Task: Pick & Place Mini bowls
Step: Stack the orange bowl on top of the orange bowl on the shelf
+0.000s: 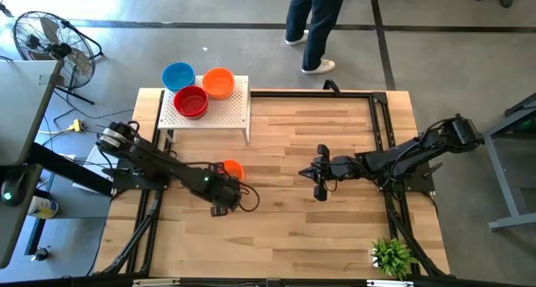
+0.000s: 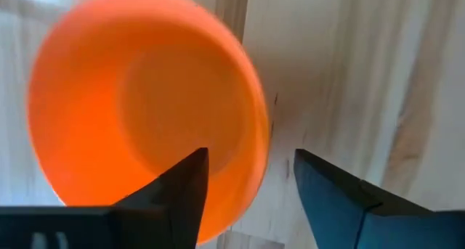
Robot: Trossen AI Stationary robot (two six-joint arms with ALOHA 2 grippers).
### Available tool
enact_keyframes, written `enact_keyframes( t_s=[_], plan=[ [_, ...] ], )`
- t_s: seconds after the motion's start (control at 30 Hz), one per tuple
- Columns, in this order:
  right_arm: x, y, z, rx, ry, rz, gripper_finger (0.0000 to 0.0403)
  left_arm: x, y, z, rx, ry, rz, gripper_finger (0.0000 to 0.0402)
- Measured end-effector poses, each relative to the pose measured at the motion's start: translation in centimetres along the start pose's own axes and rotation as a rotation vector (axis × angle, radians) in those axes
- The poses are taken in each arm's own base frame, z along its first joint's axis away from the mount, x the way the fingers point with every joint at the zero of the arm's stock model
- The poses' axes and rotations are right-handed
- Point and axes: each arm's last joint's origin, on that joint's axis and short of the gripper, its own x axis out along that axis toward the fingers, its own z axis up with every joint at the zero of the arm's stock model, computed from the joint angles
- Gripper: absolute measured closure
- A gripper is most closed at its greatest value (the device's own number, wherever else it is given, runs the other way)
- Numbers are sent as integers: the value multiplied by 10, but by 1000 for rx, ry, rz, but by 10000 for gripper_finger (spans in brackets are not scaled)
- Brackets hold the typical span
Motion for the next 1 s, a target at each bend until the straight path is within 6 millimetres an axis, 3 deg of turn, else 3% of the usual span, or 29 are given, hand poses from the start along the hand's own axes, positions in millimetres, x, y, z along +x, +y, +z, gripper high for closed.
enact_keyframes(
  t_s=[0.17, 0.4, 0.5, 0.67, 0.8, 0.9, 1.0],
  plan=[
    [0, 0, 0, 0, 0, 0, 403, 10, -1, -3, 0, 29, 36, 261],
    [0, 0, 0, -1, 0, 0, 403, 10, -2, -3, 36, 44, 6, 387],
    [0, 0, 0, -1, 0, 0, 403, 5, -3, 0, 34, 45, -12, 391],
    [0, 0, 0, -1, 0, -1, 403, -30, -3, 20, 27, -18, -85, 397],
    [0, 0, 0, -2, 4, -1, 403, -74, 0, 45, 49, -86, -112, 398],
    [0, 0, -1, -3, 7, -2, 403, -111, 12, 63, 60, -153, -114, 399],
    [0, 0, -1, -3, 7, -2, 403, -141, 37, 79, 14, -201, -98, 400]
  ],
)
